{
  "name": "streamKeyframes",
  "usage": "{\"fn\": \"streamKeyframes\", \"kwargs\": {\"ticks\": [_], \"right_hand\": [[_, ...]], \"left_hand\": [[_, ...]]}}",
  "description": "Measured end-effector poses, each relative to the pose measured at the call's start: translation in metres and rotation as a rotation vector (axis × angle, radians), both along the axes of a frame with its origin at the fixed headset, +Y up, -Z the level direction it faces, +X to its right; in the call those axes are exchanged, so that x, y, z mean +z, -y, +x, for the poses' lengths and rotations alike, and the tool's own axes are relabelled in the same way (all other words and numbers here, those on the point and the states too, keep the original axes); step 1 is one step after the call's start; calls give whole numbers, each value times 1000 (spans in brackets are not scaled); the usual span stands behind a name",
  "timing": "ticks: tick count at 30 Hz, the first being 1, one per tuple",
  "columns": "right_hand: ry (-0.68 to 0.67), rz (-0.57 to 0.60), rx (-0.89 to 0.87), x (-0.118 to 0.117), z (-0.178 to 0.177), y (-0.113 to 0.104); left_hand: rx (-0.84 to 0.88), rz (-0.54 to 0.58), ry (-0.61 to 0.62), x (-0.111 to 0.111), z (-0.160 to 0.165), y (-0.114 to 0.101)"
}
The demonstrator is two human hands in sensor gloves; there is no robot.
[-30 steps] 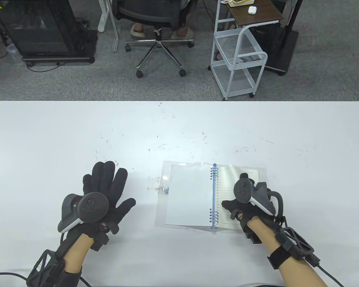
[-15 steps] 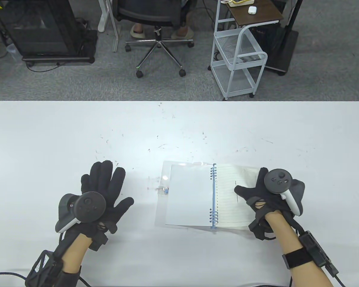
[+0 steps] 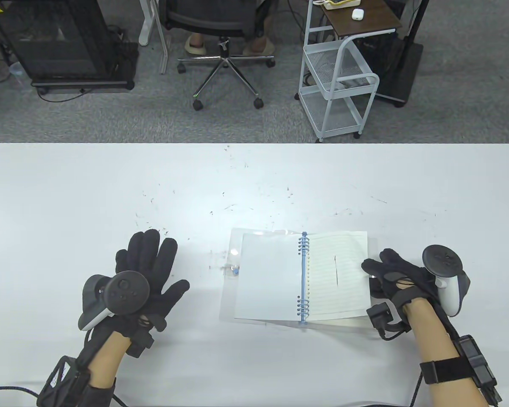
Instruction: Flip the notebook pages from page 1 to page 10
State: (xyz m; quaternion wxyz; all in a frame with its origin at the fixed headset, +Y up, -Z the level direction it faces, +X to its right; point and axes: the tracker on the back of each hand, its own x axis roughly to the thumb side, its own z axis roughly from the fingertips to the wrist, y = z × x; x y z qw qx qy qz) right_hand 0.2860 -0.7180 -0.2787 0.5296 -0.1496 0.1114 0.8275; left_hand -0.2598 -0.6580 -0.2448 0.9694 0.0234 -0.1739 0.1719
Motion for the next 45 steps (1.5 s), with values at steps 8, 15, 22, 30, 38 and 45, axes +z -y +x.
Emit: {"fn": "streamKeyframes", "kwargs": {"ticks": [8, 15, 22, 30, 38, 45], "right_hand": [[-62, 67, 14, -4, -25, -17], [-129, 114, 30, -16, -69, -28], [-219, 122, 75, -33, -120, -32], [-265, 71, 138, -51, -162, -9], [-308, 35, 181, -63, -192, 9], [-347, 10, 223, -65, -210, 21]], "left_hand": [[1, -1, 1, 0, -1, -1], [8, 4, 4, 0, -2, -2], [9, 11, 15, 1, -1, -2], [8, 6, 22, 1, 0, -2], [9, 8, 27, 1, 0, -3], [9, 5, 28, 1, 1, -3]]}}
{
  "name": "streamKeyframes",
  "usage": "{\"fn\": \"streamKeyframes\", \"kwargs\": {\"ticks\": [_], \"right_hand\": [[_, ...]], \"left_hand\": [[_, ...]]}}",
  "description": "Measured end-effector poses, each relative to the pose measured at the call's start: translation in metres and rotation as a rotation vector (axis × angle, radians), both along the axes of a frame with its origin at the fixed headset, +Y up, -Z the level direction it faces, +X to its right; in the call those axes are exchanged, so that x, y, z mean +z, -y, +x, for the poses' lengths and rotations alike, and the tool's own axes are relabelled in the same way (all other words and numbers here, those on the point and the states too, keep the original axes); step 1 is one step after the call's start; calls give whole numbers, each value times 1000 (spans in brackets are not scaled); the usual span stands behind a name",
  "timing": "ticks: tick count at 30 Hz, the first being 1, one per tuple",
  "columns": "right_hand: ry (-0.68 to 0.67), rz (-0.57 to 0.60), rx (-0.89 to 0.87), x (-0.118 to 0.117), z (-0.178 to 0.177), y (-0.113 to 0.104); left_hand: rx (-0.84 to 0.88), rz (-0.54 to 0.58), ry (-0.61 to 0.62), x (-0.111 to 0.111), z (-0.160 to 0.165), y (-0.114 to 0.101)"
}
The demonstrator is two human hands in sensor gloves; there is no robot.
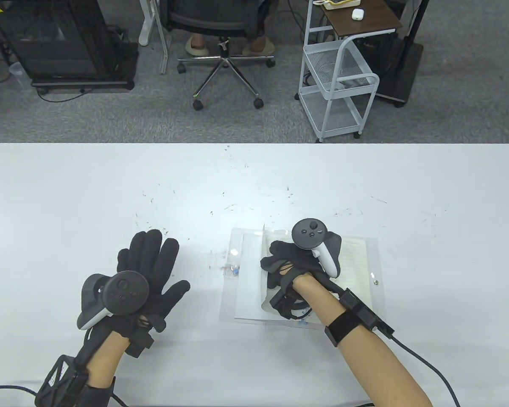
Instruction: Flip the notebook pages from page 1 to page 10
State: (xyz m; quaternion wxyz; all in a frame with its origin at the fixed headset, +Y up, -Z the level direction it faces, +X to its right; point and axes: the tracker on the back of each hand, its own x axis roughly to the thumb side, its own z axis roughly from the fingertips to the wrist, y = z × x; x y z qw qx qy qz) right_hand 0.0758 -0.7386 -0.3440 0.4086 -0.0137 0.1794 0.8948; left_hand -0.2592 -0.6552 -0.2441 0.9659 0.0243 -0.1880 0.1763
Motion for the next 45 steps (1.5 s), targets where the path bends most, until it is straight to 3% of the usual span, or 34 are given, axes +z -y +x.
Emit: {"fn": "streamKeyframes", "kwargs": {"ticks": [10, 14, 19, 22, 25, 30, 38, 45], "right_hand": [[-34, -14, 4, 3, -2, 5], [-17, 8, -64, 6, 12, -5], [42, 100, -86, 14, 63, -25], [80, 198, 5, 19, 107, -31], [54, 242, 165, 23, 143, -21], [-84, 166, 348, 31, 169, 13], [-246, 3, 517, 35, 160, 49], [-252, -18, 569, 37, 151, 46]], "left_hand": [[-4, -5, 2, 0, 1, 0], [-3, -5, -1, 0, 1, 0], [-1, -3, -4, 0, 0, -1], [-2, -3, -5, 0, 0, 0], [-8, -7, -6, 0, 1, 0], [-16, -17, -10, -1, 1, 2], [-23, -34, -15, -2, 2, 4], [-25, -42, -17, -2, 2, 5]]}}
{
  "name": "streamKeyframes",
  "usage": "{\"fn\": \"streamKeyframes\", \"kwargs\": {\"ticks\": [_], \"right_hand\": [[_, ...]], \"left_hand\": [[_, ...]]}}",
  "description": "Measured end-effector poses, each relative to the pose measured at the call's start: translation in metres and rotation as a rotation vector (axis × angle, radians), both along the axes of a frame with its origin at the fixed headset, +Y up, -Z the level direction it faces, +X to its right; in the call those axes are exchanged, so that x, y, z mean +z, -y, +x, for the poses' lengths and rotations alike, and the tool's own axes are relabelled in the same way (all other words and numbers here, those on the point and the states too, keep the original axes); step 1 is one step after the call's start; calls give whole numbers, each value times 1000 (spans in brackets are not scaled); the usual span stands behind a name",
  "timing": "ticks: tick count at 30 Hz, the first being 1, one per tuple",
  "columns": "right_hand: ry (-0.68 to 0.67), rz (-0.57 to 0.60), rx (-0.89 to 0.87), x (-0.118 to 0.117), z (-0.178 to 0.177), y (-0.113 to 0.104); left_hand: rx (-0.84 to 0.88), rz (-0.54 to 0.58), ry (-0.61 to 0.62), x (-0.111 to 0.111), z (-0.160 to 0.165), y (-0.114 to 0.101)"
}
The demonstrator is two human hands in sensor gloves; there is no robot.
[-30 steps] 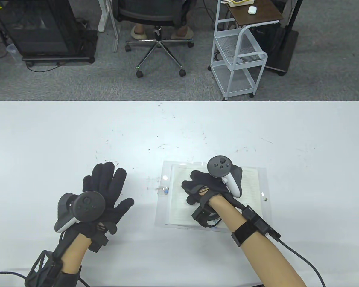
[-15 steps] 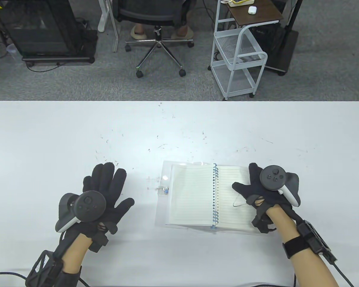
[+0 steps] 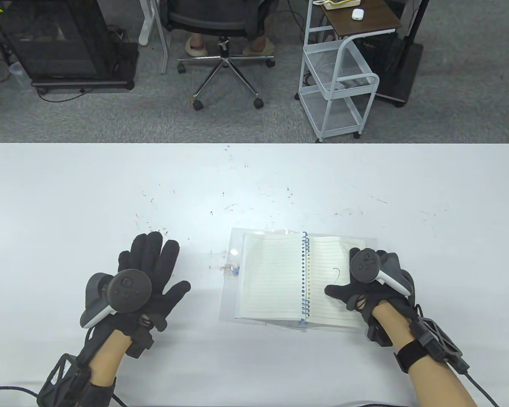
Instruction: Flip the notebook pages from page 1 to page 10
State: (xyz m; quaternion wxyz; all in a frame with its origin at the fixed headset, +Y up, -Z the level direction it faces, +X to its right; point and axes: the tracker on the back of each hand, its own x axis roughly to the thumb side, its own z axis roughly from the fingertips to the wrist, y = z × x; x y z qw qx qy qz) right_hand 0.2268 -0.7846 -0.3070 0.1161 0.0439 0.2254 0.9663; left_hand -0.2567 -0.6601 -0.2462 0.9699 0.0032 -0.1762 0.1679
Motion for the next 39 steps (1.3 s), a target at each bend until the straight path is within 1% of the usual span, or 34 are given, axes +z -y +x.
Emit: {"fn": "streamKeyframes", "kwargs": {"ticks": [6, 11, 14, 19, 21, 25, 27, 30, 31, 32, 35, 39], "right_hand": [[-28, 20, 34, 3, -12, -6], [-60, 140, 50, 7, -27, -20], [-55, 135, -26, 8, -28, -27], [32, 104, -252, 10, -21, -40], [98, 106, -328, 11, -15, -46], [240, 135, -452, 13, 3, -59], [320, 173, -523, 14, 16, -66], [459, 181, -645, 17, 30, -70], [517, 174, -700, 19, 35, -70], [548, 158, -738, 20, 38, -70], [541, 122, -750, 22, 42, -68], [487, 118, -713, 22, 34, -70]], "left_hand": [[-3, -3, 1, 0, 2, 0], [-3, -4, -3, 0, 2, 0], [1, -3, -7, 0, 1, 0], [3, -3, -7, -1, 0, 0], [4, -4, -7, -1, 0, 0], [7, -4, -9, -1, -1, 0], [11, -3, -10, -1, -1, 0], [13, -3, -11, -1, -2, 0], [14, -4, -12, -1, -2, 0], [15, -4, -14, -1, -2, 0], [16, -5, -15, -1, -3, 0], [18, -3, -14, -1, -3, 0]]}}
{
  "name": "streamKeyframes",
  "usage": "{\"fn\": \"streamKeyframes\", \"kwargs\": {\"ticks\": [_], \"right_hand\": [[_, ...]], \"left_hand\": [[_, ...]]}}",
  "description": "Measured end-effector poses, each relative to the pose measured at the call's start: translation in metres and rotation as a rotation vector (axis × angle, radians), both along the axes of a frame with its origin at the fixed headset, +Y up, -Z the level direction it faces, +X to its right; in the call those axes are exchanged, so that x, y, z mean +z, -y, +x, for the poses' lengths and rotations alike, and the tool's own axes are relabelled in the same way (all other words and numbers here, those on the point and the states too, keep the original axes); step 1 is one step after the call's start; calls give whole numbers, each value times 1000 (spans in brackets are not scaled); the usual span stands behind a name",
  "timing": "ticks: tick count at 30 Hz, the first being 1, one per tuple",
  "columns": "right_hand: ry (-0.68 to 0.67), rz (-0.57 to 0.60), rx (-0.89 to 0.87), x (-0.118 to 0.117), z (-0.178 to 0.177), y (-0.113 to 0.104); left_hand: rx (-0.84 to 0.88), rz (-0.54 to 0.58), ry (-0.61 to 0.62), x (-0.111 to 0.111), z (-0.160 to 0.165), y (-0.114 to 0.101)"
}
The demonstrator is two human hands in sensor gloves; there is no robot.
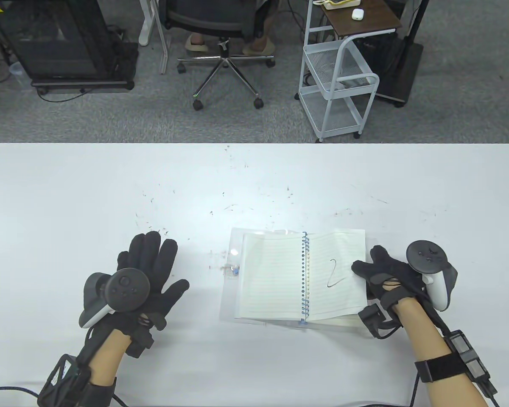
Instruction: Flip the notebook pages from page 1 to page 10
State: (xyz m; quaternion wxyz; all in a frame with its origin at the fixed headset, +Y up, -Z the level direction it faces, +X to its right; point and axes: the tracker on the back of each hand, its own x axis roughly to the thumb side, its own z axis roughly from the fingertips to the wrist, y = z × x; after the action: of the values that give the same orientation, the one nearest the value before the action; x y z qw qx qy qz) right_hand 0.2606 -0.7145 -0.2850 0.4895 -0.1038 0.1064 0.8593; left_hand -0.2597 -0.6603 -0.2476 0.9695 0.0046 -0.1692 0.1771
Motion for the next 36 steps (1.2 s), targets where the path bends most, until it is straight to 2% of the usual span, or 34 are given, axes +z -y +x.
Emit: {"fn": "streamKeyframes", "kwargs": {"ticks": [11, 19, 27, 36], "right_hand": [[-64, 113, -32, -12, -46, -22], [-215, 114, 46, -31, -101, -28], [-313, 71, 157, -52, -157, -9], [-414, 4, 307, -62, -196, 18]], "left_hand": [[12, 18, 2, 1, -3, -4], [17, 27, 6, 1, -4, -5], [18, 31, 11, 1, -4, -5], [20, 34, 17, 1, -4, -5]]}}
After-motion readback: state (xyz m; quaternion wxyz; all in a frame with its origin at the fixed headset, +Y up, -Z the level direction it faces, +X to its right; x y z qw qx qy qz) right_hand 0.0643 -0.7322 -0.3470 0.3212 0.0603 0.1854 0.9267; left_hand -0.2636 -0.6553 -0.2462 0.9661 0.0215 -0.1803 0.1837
